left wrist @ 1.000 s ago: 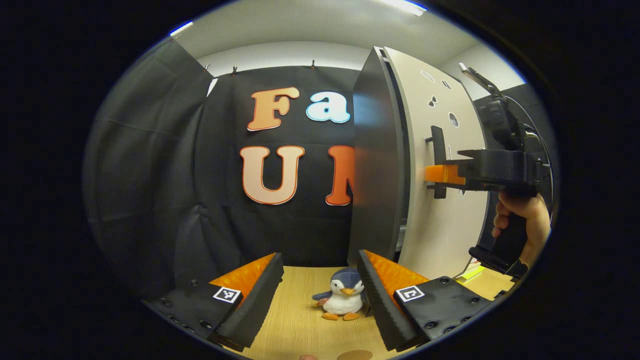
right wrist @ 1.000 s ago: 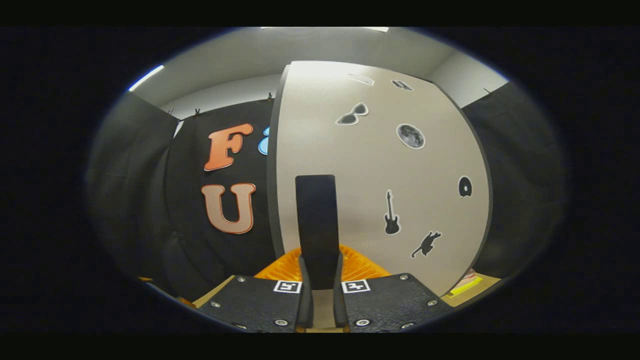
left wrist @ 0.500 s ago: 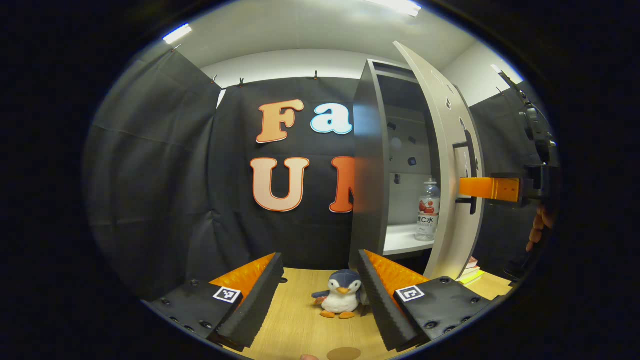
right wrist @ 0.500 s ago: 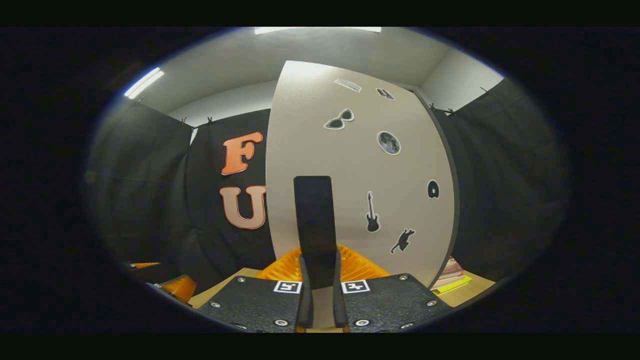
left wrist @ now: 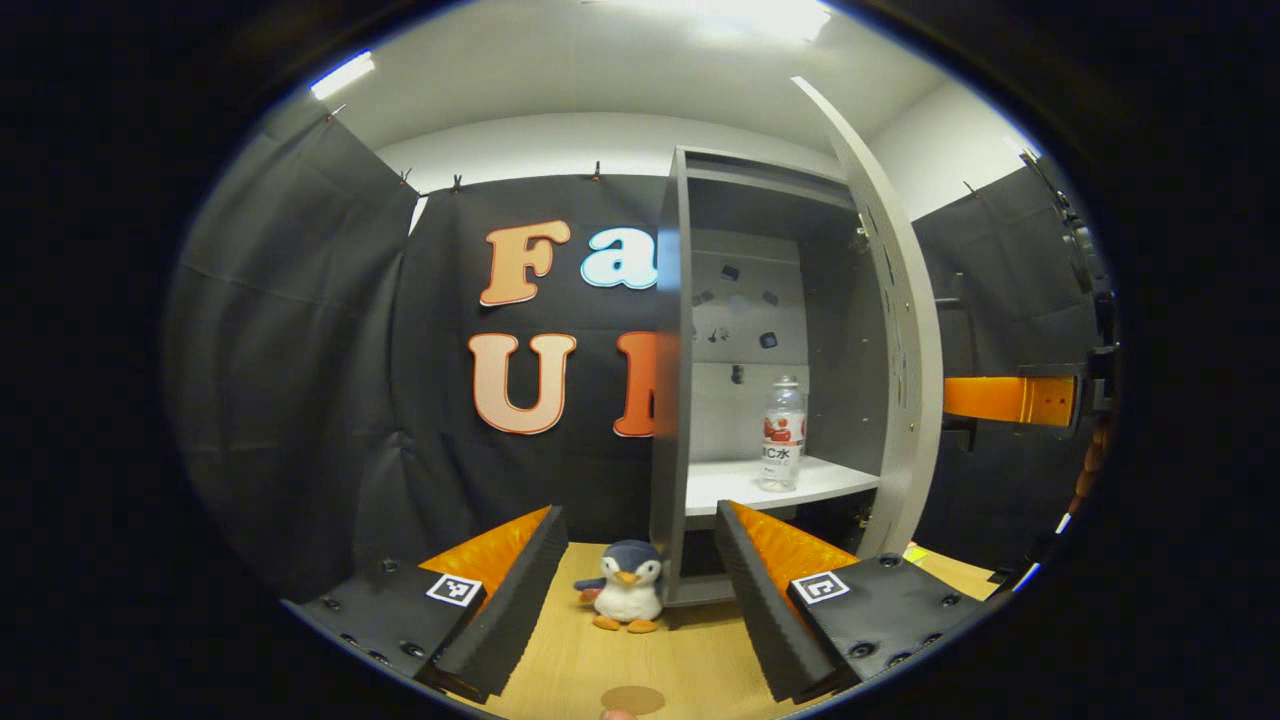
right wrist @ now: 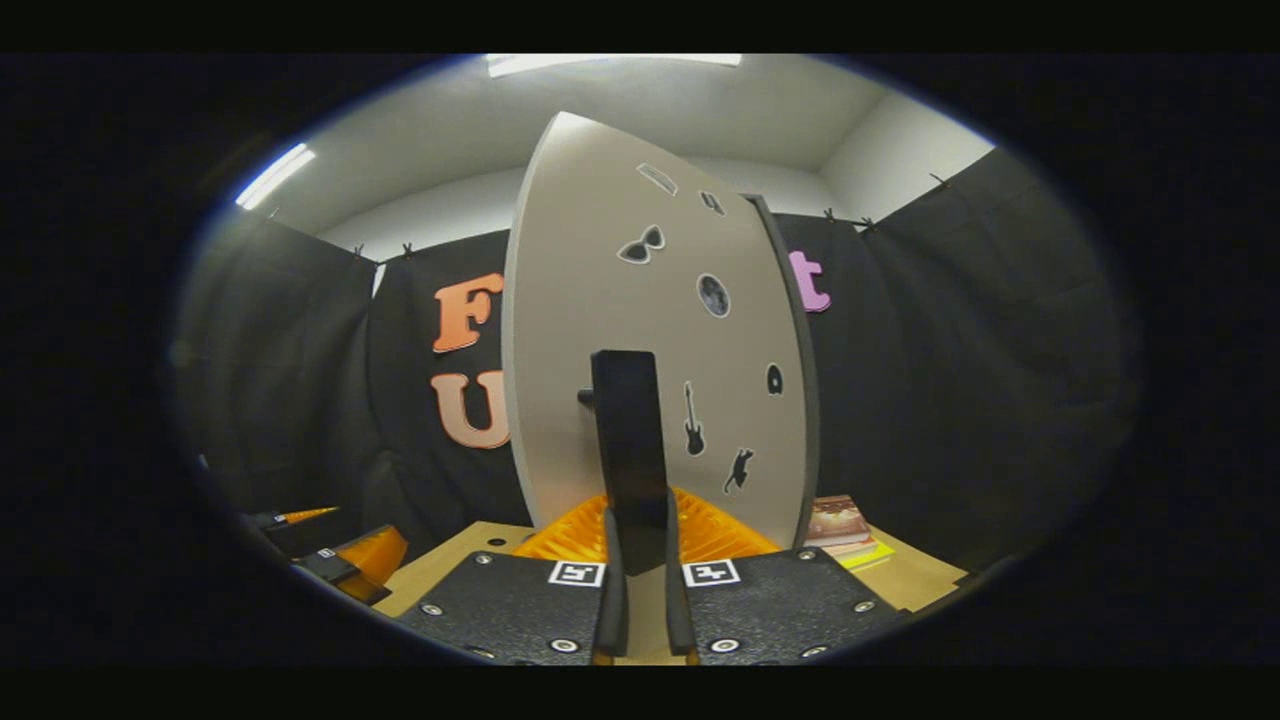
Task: Open the cabinet door with the right hand, grasp the bottle in the cabinet with the left hand and place it on the coaster, then close the cabinet door with the right hand.
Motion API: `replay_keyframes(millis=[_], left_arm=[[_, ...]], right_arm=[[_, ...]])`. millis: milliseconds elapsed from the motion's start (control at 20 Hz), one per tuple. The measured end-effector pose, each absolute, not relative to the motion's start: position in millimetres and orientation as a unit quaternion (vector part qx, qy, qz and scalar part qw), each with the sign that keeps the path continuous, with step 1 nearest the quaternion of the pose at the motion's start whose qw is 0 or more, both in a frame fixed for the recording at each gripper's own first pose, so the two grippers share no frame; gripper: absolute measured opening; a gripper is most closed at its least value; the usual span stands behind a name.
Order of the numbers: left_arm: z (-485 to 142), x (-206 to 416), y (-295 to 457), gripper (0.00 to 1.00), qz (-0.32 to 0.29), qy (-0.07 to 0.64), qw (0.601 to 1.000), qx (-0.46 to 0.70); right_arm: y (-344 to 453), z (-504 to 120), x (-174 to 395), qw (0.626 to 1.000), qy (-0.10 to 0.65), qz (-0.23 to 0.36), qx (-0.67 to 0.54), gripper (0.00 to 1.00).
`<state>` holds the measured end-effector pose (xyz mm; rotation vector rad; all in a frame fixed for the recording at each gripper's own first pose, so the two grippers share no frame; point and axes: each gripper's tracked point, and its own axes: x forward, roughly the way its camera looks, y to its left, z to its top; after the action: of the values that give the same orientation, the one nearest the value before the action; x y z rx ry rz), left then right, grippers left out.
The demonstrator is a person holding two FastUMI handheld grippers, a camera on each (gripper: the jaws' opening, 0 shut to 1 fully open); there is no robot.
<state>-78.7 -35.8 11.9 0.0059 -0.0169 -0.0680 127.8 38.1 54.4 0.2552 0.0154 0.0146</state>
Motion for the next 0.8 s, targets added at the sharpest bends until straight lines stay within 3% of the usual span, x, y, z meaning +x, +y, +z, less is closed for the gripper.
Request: replay_keyframes(millis=[250, 450, 500, 800], left_arm=[[17, -91, -77, 0.99, -0.061, -0.015, 0.998, -0.002], [18, -97, -98, 0.99, -0.076, -0.018, 0.997, 0.001], [17, -98, -101, 0.94, -0.077, -0.016, 0.997, 0.002], [8, -98, -121, 0.97, -0.087, -0.002, 0.996, -0.007]], right_arm=[[15, 52, 122, 0.992, 0.006, -0.032, 0.123, 0.09], [-2, 50, 121, 0.992, 0.004, -0.061, 0.110, 0.08], [-7, 50, 120, 0.992, 0.004, -0.068, 0.107, 0.07], [-38, 41, 115, 0.989, 0.003, -0.090, 0.118, 0.06]])
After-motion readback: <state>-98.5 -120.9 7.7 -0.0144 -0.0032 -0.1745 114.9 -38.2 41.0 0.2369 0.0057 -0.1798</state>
